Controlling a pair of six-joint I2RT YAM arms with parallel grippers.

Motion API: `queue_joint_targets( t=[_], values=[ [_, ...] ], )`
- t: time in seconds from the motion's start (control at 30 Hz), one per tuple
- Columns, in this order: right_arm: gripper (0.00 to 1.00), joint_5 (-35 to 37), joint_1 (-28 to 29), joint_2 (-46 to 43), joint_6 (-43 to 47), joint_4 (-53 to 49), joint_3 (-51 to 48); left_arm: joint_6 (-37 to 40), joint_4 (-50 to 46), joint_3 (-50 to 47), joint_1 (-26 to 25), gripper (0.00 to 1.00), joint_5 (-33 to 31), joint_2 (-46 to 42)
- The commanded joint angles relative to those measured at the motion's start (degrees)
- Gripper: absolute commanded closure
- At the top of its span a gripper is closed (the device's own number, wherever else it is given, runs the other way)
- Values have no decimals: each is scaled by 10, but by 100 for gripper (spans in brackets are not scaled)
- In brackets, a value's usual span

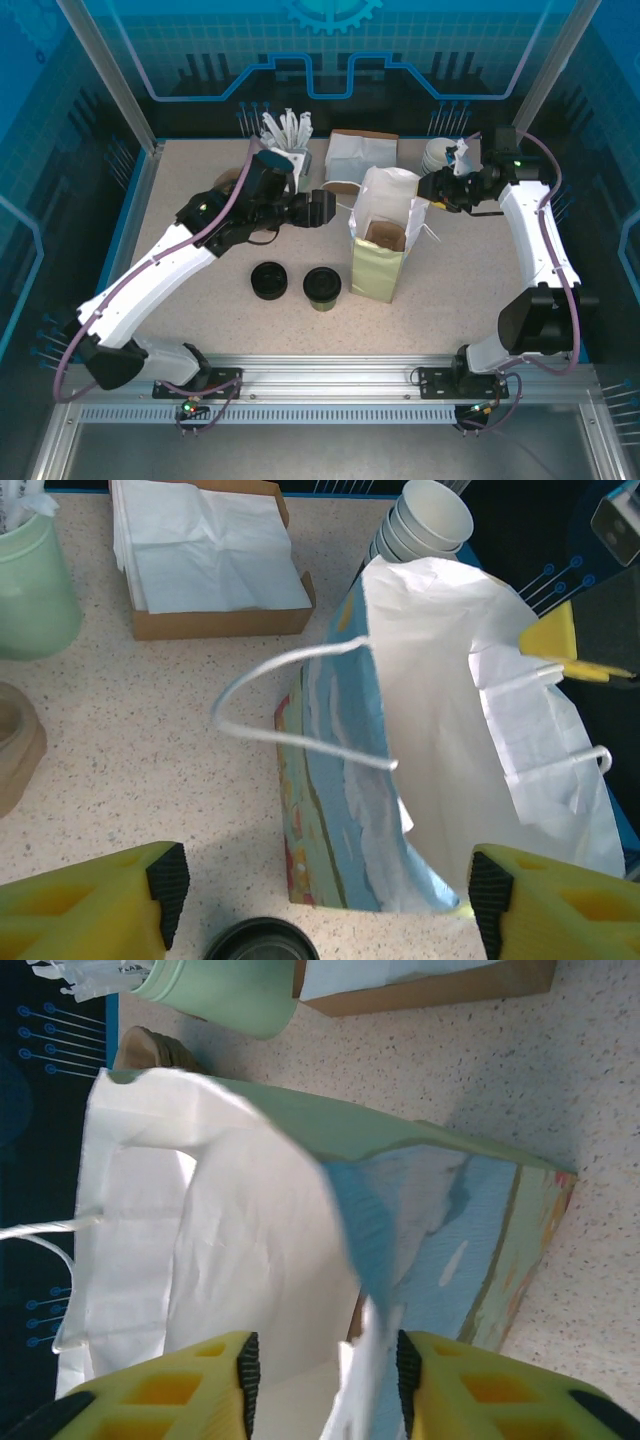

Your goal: Pack the takeout coffee

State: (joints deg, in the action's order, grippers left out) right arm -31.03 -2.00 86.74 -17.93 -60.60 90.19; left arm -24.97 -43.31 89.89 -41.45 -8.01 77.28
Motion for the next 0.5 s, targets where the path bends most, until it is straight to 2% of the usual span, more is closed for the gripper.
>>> queue_joint_targets(
  t=[0.0,0.13,0.23,0.37,0.47],
  values=[
    [54,45,16,-17,10,-47,39,15,-13,-33,3,18,-10,-44],
    [46,101,27,-43,8,-86,67,3,-23,-72,-3,11,-12,-83],
    [42,138,33,-68,3,-112,79,-9,-37,-96,-24,2,-26,-97],
    [41,153,35,-116,-6,-124,63,-8,-59,-113,-81,1,-73,-99],
    [40,154,35,-154,-17,-125,37,-16,-44,-147,-111,1,-84,-105]
  ],
)
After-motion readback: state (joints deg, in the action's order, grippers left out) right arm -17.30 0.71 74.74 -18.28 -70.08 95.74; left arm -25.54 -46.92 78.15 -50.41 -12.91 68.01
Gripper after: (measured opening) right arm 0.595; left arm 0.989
